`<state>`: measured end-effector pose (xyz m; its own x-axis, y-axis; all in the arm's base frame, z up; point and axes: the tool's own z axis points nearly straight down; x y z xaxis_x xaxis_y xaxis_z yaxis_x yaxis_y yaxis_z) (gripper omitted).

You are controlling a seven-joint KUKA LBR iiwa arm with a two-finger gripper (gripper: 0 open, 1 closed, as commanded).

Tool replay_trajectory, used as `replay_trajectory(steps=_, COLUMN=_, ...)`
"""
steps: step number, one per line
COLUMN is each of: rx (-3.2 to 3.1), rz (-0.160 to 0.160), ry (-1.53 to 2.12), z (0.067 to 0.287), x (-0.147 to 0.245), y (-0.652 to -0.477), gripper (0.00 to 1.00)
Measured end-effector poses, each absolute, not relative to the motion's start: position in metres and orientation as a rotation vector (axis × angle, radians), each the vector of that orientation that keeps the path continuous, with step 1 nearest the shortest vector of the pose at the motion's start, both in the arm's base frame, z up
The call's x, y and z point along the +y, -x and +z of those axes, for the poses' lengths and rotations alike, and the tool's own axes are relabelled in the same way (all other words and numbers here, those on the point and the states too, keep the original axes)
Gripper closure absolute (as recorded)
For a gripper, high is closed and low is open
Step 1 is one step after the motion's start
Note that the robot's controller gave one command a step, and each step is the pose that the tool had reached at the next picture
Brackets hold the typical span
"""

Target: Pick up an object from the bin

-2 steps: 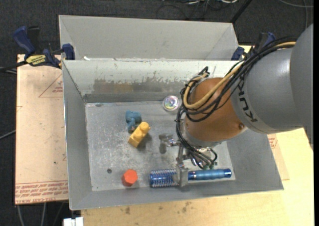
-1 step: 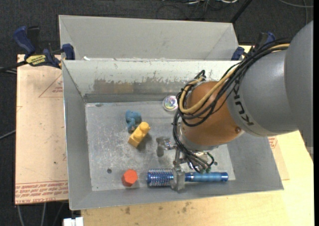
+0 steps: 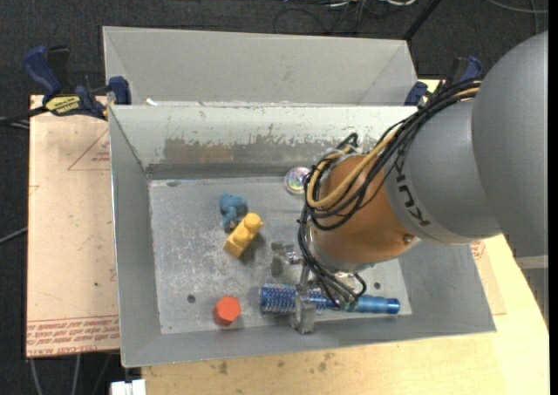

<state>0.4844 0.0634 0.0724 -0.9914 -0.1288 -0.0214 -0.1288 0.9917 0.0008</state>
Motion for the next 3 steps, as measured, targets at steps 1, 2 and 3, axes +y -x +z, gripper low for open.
replay_trajectory(steps=1, rx=3.111, rz=0.005, ry=0.199, z=0.073, x=0.064, y=-0.486, gripper=0.00)
replay_trajectory(steps=2, rx=3.115, rz=0.005, ry=0.199, z=0.072, x=0.064, y=-0.484, gripper=1.00)
replay_trajectory(steps=3, rx=3.133, rz=0.002, ry=0.197, z=0.105, x=0.064, y=-0.485, gripper=1.00)
